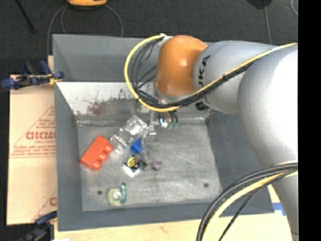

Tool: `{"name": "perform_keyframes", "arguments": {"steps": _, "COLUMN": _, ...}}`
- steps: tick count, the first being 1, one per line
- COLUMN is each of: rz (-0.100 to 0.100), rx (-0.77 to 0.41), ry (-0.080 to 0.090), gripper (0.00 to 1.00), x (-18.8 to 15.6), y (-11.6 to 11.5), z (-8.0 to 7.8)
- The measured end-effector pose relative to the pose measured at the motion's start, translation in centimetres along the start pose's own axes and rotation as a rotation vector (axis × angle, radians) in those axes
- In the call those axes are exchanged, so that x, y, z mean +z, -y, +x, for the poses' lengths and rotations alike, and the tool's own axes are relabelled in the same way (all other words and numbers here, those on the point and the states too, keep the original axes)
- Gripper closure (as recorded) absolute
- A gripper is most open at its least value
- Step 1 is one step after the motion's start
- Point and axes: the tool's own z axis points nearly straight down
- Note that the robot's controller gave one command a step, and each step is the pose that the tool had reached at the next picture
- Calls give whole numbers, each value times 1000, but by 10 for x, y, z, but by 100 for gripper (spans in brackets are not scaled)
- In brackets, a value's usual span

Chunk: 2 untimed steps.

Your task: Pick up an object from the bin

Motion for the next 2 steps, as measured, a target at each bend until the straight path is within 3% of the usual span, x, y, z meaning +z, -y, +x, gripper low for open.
{"name": "perform_keyframes", "arguments": {"steps": 1, "rz": 1, "rx": 0, "ry": -7, "gripper": 100, "x": 5, "y": 0, "z": 2}}
{"name": "perform_keyframes", "arguments": {"steps": 2, "rz": 1, "rx": -15, "ry": 0, "gripper": 100, "x": -96, "y": -9, "z": 2}}
